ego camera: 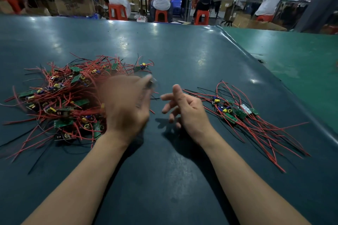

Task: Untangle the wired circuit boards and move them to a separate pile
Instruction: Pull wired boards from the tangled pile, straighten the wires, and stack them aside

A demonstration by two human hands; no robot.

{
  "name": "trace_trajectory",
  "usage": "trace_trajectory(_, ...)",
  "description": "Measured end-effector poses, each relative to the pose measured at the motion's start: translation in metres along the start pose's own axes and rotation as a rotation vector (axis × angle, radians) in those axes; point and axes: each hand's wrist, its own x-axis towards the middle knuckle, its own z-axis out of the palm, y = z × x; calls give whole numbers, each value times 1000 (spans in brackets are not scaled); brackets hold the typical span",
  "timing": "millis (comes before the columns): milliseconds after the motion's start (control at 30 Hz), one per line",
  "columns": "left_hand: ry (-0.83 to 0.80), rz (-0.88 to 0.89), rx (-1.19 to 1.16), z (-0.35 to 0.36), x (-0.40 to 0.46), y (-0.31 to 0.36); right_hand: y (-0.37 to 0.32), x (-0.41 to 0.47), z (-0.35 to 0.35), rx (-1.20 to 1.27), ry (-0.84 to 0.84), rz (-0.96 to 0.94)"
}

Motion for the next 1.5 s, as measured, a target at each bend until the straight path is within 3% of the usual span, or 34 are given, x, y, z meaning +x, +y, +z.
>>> trace_trajectory(67,-97,121,-150,1,-2,11,-3,-2,3,115,-107,52)
trace_trajectory(167,-182,148,-311,1,-2,18,-2,-1,2,171,-139,73)
trace_trajectory(400,-151,165,-302,-1,-4,18,-3,2,-3,379,-194,129)
trace_trajectory(533,-133,15,-276,1,-6,16,-6,5,-9,423,-102,153)
trace_trajectory(633,-271,-65,-347,2,-7,14,-8,8,-21,430,-29,151)
trace_trajectory(833,-380,-160,-402,5,-9,18,-4,5,-14,220,-51,83)
trace_trajectory(967,-358,-292,-523,7,-8,16,-2,3,-9,165,-24,30)
trace_trajectory(1167,-279,-586,-676,8,-4,15,-5,5,-6,314,109,44)
trace_trajectory(1333,-209,-1149,-1207,5,5,24,-2,6,-3,424,151,42)
trace_trajectory(1400,-210,-1249,-1285,4,8,24,-3,7,-9,427,125,21)
trace_trajectory(1500,-167,-1251,-1291,4,9,22,-2,6,-20,322,-43,-43)
